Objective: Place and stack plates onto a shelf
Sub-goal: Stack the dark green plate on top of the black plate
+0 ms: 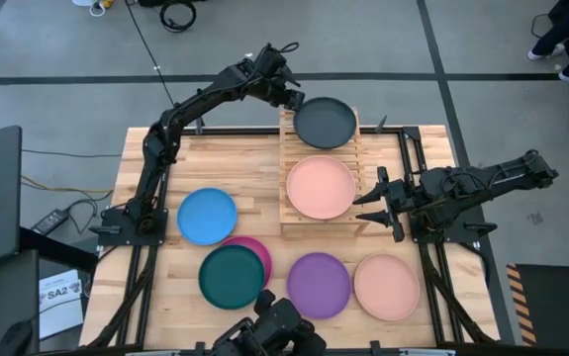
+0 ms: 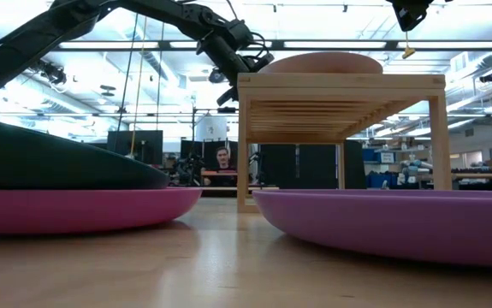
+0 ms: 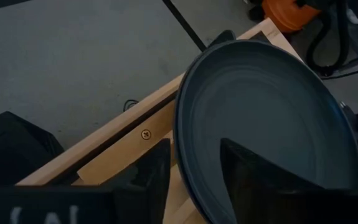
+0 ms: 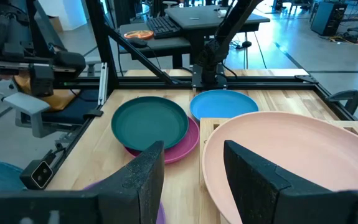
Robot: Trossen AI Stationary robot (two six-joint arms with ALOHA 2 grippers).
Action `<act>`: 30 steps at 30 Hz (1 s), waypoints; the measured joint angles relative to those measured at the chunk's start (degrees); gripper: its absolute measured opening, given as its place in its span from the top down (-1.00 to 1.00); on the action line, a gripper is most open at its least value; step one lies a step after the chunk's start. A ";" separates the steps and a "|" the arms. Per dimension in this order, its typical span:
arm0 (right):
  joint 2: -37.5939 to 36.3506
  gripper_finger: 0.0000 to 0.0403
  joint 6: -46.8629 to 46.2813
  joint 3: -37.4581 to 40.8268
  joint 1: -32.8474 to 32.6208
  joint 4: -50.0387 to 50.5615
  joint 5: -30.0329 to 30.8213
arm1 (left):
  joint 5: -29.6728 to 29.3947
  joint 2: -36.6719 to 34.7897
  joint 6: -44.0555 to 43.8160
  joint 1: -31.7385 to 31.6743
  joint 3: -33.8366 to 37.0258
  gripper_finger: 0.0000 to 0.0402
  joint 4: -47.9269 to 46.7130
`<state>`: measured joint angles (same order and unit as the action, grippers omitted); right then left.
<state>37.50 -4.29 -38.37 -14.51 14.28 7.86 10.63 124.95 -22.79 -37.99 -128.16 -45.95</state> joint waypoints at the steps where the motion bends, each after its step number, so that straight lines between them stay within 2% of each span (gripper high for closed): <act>1: 0.00 0.15 0.00 0.00 0.00 0.00 0.00 | -0.01 0.00 -0.02 -0.02 0.00 0.24 0.00; 12: 0.00 0.15 0.00 0.00 -0.01 0.00 0.00 | 0.35 -0.10 0.01 -0.19 0.00 0.18 -0.27; 20: -0.02 0.15 0.00 0.00 -0.01 0.04 0.00 | 9.22 -1.27 5.89 -1.06 -0.04 0.18 -3.43; 30: -0.02 0.15 -0.63 0.00 -0.01 0.19 -0.40 | 5.89 -7.74 19.37 1.66 -0.04 0.18 -13.17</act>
<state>37.47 -4.93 -38.37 -14.52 14.47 7.46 16.52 117.20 -3.42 -36.34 -128.20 -59.12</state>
